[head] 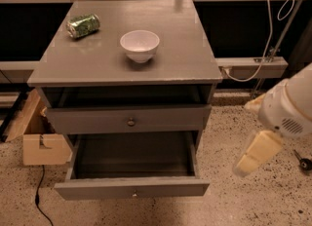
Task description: Close middle drawer
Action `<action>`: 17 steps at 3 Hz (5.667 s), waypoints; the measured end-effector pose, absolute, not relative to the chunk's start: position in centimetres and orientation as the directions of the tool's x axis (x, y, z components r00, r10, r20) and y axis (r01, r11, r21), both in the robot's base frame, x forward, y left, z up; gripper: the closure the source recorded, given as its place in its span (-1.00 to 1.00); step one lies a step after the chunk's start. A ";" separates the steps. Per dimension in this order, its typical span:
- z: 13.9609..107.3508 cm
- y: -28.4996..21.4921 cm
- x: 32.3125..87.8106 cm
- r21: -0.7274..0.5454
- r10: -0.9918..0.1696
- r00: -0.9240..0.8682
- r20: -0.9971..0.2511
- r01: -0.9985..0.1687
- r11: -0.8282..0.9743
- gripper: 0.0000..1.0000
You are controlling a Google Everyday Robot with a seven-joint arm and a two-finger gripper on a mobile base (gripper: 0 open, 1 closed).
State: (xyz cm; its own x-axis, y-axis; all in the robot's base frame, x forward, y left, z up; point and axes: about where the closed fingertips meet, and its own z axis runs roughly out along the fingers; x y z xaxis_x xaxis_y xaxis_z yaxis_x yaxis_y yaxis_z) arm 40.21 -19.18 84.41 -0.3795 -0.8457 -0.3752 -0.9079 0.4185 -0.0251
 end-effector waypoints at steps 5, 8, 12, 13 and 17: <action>58.2 -15.9 37.6 0.291 -0.720 -0.500 -0.482 -0.866 0.406 -1.00; 47.5 -12.9 37.7 0.404 -0.720 -0.486 -0.495 -0.862 0.305 -0.17; 42.1 -11.5 39.8 0.339 -0.748 -0.363 -0.556 -0.920 0.195 1.00; 40.5 -11.1 41.6 0.267 -0.742 -0.282 -0.608 -0.953 0.143 1.00; 39.2 -9.8 47.3 0.017 -0.655 -0.152 -0.740 -0.978 0.207 1.00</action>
Offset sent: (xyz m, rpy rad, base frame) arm -0.0155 0.0185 -0.0619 0.1064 0.0652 -0.0693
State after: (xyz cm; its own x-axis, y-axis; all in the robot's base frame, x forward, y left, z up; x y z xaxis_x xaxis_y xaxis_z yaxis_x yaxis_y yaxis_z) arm 47.26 -9.81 39.23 -0.1515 -0.6554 -0.7399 -0.9781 0.2073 0.0167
